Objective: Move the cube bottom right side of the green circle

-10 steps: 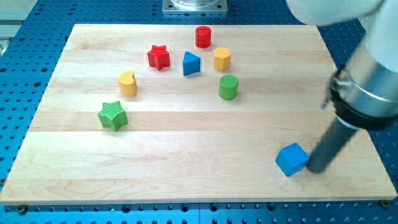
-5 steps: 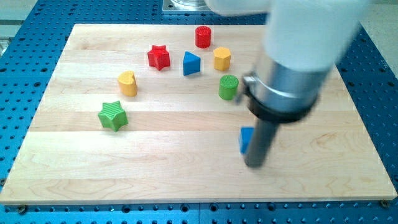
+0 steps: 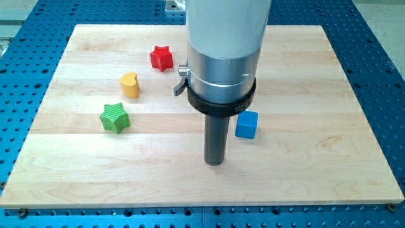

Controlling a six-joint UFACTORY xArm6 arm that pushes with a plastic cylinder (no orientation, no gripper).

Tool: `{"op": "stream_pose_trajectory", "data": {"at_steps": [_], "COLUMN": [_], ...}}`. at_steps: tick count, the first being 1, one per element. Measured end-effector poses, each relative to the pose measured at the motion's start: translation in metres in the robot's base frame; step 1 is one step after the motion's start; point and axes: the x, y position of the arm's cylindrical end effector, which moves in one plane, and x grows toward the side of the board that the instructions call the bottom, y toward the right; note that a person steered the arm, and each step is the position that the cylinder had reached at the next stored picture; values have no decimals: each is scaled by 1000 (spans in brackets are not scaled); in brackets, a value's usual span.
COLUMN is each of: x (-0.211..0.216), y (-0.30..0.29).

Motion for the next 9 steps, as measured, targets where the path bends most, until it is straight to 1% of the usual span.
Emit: {"op": "stream_pose_trajectory", "data": {"at_steps": [2,4,5,7,8,9], "x": [0,-44,-52,-54,-41,9], "y": [0,-4,-10,-10,-13,-2]}}
